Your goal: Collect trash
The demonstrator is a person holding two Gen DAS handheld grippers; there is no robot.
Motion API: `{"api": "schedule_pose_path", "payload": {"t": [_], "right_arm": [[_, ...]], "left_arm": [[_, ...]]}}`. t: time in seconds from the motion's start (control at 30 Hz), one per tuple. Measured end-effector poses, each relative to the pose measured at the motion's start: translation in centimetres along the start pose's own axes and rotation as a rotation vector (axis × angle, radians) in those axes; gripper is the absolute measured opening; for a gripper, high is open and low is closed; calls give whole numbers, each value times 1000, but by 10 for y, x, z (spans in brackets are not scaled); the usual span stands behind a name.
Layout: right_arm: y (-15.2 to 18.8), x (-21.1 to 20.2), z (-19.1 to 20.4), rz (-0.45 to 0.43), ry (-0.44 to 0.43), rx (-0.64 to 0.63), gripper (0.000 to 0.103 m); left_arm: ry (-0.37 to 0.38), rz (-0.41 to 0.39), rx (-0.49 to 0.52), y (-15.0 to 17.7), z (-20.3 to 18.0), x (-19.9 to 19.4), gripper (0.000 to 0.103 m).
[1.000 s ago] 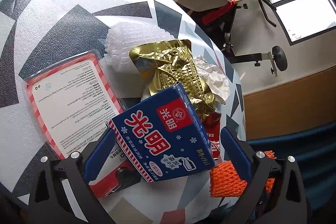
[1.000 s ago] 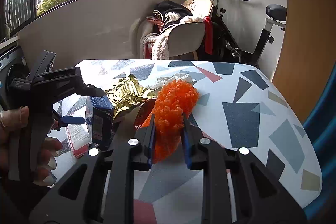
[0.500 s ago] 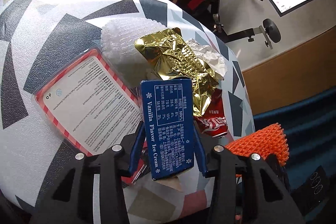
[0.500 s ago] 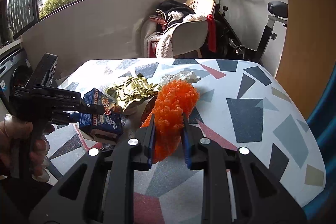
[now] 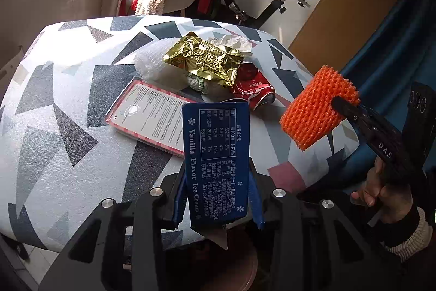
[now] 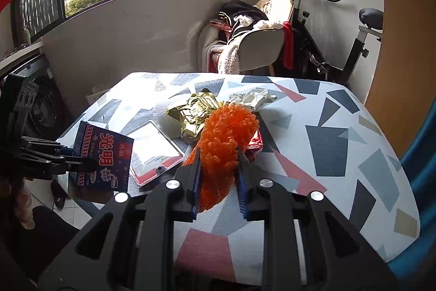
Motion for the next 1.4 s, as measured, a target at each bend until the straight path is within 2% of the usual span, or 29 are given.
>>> {"api": "schedule_pose_path", "payload": {"t": [0.17, 0.33, 0.47, 0.6, 0.67, 0.7, 0.73, 0.8, 0.93, 1.1, 1.27, 1.4], "right_arm": [[5, -9, 17, 13, -22, -22, 25], [12, -13, 35, 30, -51, -41, 25], [20, -13, 48, 48, -72, -50, 25], [27, -11, 55, 64, -89, -49, 25], [30, -11, 58, 69, -93, -48, 25], [32, -10, 59, 72, -96, -44, 25], [34, -10, 60, 74, -101, -36, 25], [40, -8, 64, 79, -122, -23, 25], [56, -4, 81, 103, -163, -24, 25], [79, -4, 114, 90, -270, -19, 26], [102, 7, 159, 163, -328, -161, 26], [113, 7, 183, 172, -348, -286, 27]], "left_arm": [[2, 30, -14, 50, 11, -25, 38], [-32, 89, 33, 99, 12, -30, 38], [-59, 135, 81, 125, 9, -21, 39], [-84, 166, 102, 133, 13, -10, 40], [-69, 167, 100, 132, 14, -7, 53], [-65, 156, 100, 131, 15, -7, 75], [-72, 136, 100, 129, 16, -8, 82], [-69, 109, 93, 126, 18, -9, 83], [-117, 52, 88, 120, 27, -14, 94], [-160, -69, 101, 109, 37, -33, 96], [-185, -199, 59, 101, 54, -51, 97], [-212, -228, 32, 110, 71, -48, 97]]}}
Point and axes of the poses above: each gripper's, at about its wrist camera, not at the fingertips, and x roughly the way its jaws point, z to its left, y to its underside, the point moved 6 cm from there along x, roughly the way its jaws point, and after that the axes turned 10 degrees about -x, right-handed, at the moved point
